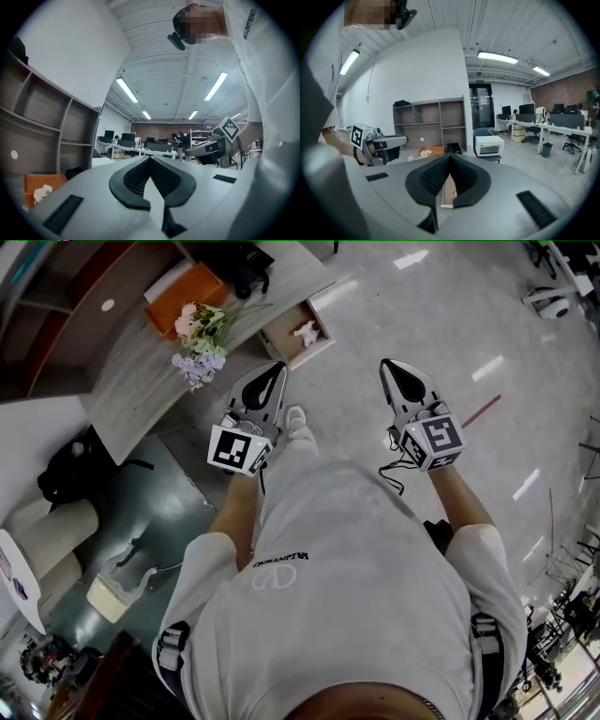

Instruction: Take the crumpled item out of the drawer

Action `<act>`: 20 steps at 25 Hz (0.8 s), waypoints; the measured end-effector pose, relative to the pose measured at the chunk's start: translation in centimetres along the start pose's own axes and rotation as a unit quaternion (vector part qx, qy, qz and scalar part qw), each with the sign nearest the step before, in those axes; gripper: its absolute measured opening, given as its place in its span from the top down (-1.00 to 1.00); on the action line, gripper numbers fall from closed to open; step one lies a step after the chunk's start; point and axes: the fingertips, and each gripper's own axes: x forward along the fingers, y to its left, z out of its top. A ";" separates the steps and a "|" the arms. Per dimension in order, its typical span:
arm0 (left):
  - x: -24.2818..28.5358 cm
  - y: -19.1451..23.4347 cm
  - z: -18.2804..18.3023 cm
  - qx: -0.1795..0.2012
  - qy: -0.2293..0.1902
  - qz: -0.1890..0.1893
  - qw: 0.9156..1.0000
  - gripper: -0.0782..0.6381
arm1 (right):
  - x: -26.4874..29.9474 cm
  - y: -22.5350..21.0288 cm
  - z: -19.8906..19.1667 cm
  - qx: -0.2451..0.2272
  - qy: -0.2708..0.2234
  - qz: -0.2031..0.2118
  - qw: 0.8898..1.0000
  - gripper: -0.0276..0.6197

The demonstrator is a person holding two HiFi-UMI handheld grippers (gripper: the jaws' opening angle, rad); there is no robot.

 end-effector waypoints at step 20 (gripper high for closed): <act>5.7 11.0 -12.0 -0.082 0.082 0.033 0.993 0.78 | 17.9 0.6 -7.7 0.012 0.110 0.045 0.993 0.91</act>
